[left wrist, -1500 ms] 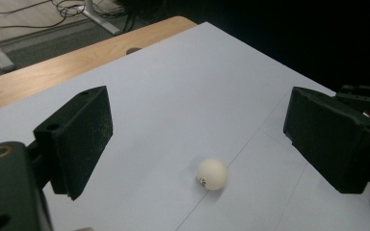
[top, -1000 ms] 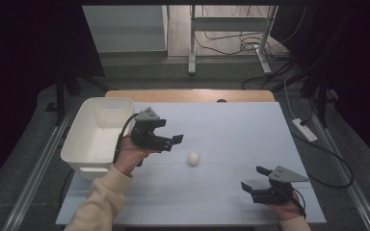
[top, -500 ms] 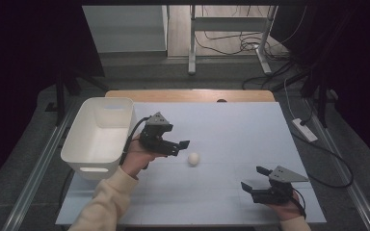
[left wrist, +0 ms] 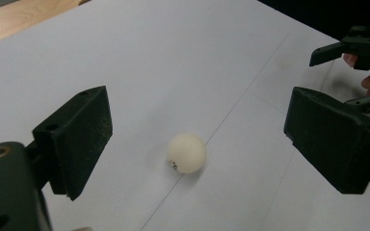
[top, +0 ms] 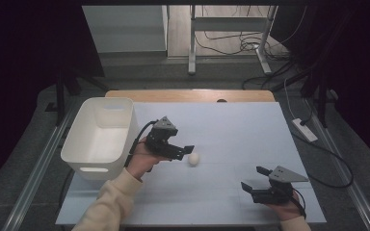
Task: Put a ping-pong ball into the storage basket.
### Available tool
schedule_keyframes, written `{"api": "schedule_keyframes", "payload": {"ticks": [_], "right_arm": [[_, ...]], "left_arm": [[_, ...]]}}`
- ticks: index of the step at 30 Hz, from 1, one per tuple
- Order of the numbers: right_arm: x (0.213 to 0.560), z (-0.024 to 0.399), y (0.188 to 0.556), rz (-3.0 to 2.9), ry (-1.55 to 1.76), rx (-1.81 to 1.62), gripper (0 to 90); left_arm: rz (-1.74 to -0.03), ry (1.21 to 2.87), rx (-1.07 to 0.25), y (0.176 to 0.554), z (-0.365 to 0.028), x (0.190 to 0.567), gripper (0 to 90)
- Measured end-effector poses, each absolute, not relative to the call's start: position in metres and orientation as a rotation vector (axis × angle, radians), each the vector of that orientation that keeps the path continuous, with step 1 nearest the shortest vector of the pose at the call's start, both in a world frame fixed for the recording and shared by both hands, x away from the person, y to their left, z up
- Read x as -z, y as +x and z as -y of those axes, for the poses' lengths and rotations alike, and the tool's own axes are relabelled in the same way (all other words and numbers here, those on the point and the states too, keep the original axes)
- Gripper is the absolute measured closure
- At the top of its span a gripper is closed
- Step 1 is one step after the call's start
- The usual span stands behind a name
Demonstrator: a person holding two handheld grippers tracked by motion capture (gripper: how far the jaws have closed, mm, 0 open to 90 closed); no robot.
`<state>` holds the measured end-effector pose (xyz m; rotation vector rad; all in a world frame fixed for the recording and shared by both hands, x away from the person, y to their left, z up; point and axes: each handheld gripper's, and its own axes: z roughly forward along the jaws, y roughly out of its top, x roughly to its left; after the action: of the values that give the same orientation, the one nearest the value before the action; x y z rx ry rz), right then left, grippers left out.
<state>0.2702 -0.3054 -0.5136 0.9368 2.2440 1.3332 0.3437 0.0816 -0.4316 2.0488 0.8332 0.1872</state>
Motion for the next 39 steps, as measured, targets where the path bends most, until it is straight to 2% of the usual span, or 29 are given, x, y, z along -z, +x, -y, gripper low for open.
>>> {"api": "schedule_keyframes", "payload": {"ticks": [39], "right_arm": [[0.514,0.305,0.270,-2.244,0.931,-1.337,13.0]], "left_arm": [[-0.836,2.181,-0.140,0.352,-0.050,0.463,10.1]]}}
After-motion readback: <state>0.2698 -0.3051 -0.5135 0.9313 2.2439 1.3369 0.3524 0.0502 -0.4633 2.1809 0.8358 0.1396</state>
